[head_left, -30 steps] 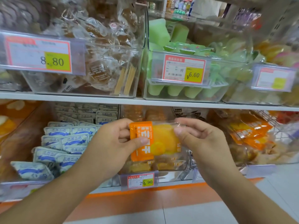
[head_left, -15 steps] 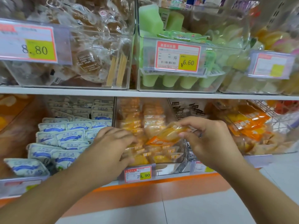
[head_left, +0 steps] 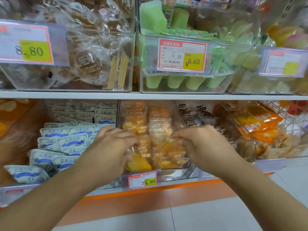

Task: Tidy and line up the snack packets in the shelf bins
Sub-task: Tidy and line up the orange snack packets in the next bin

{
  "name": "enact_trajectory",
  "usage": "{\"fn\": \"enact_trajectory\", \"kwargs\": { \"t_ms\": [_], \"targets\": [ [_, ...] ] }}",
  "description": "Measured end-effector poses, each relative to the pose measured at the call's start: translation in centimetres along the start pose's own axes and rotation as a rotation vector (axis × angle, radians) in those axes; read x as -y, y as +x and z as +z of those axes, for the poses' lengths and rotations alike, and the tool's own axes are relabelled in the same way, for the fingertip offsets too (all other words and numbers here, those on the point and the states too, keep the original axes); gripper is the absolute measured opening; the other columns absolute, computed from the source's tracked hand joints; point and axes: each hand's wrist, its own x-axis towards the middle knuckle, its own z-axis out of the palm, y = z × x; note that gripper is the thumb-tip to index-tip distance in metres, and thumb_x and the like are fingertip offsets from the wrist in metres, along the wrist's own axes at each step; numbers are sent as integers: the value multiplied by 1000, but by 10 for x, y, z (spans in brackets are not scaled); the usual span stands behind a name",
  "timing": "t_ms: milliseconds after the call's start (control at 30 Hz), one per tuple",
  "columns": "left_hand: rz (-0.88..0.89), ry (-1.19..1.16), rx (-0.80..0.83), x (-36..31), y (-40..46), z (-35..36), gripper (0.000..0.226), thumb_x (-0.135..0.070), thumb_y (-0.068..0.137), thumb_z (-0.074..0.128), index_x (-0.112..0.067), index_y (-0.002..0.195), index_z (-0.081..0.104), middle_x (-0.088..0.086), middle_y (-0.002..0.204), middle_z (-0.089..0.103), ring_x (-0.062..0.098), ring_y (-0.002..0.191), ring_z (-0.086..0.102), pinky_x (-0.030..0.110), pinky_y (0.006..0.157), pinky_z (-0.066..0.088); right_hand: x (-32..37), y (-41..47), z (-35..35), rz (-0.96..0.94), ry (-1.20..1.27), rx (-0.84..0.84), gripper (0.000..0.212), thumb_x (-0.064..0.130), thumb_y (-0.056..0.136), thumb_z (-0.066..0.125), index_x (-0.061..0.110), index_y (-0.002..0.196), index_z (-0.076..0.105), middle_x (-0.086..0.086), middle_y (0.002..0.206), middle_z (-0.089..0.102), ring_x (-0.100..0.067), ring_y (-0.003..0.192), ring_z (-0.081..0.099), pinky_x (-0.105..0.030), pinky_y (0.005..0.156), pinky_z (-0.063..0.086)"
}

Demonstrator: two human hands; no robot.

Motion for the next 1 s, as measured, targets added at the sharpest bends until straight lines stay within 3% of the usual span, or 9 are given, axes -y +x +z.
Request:
{"fn": "enact_trajectory", "kwargs": {
  "t_ms": [100, 200, 367, 500, 600, 667, 800, 900, 1000],
  "targets": [
    [-5, -6, 2, 1, -1, 1, 37, -32, 87, 77, -43, 121, 66, -29, 122, 63, 3, 123, 50, 13, 106, -4, -5, 3, 20, -105, -56, 28, 28, 24, 95, 55, 30, 110, 78, 5, 99, 77, -27, 97, 67, -47, 86, 53],
    [-3, -12, -4, 3, 0, 3, 36, -32, 90, 74, -43, 123, 66, -30, 125, 62, 2, 124, 48, 15, 108, -4, -13, 6, 24, -77, -31, -79, 24, 19, 94, 63, 30, 107, 80, 12, 99, 74, -22, 96, 66, -48, 89, 47],
    [-1, 2, -19, 6, 2, 5, 37, -31, 88, 76, -41, 123, 67, -28, 125, 64, 5, 123, 51, 22, 111, 3, -17, 9, 32, -34, 10, -98, 24, 13, 92, 74, 35, 97, 82, 16, 89, 76, -15, 99, 61, -40, 95, 35],
    [-4, 5, -19, 5, 1, 3, 38, -37, 93, 70, -42, 130, 63, -28, 132, 59, 2, 128, 45, 23, 114, 0, -15, 10, 35, -56, 53, 41, 31, 19, 97, 67, 44, 110, 79, 11, 104, 74, -16, 113, 53, -27, 91, 18],
    [-6, 5, -21, 3, 1, 2, 40, -38, 94, 69, -42, 132, 61, -27, 134, 57, 1, 130, 43, 23, 114, -1, -12, 8, 30, -68, 52, 113, 34, 21, 103, 58, 46, 120, 73, 15, 114, 71, -10, 120, 46, -27, 98, 16],
    [-9, -3, -24, 2, 0, 1, 40, -39, 94, 68, -42, 133, 60, -27, 135, 56, 1, 131, 41, 24, 115, -1, -11, 5, 28, -103, 32, 109, 29, 33, 103, 54, 44, 122, 73, 20, 116, 72, -7, 120, 45, -31, 102, 16],
    [-12, 4, -9, 0, 0, 1, 39, -40, 97, 63, -43, 135, 55, -28, 138, 52, 0, 134, 37, 25, 116, -1, -8, 0, 27, -129, -16, 165, 43, 53, 95, 43, 42, 124, 73, 26, 121, 70, -10, 121, 44, -39, 104, 20],
    [-2, -9, -22, 0, -1, 0, 39, -39, 96, 65, -44, 134, 54, -28, 136, 51, 1, 131, 40, 25, 116, 3, -9, -1, 25, -118, 39, 151, 47, 60, 91, 47, 43, 129, 69, 25, 125, 66, -6, 126, 43, -35, 109, 16],
    [25, -18, -36, 3, -5, 0, 25, -42, 91, 69, -44, 113, 58, -27, 124, 54, 3, 120, 46, 21, 113, 10, -14, -5, 22, -104, 78, 118, 43, 56, 88, 68, 42, 129, 66, 23, 120, 64, -5, 124, 47, -29, 110, 15]
  ]
}}
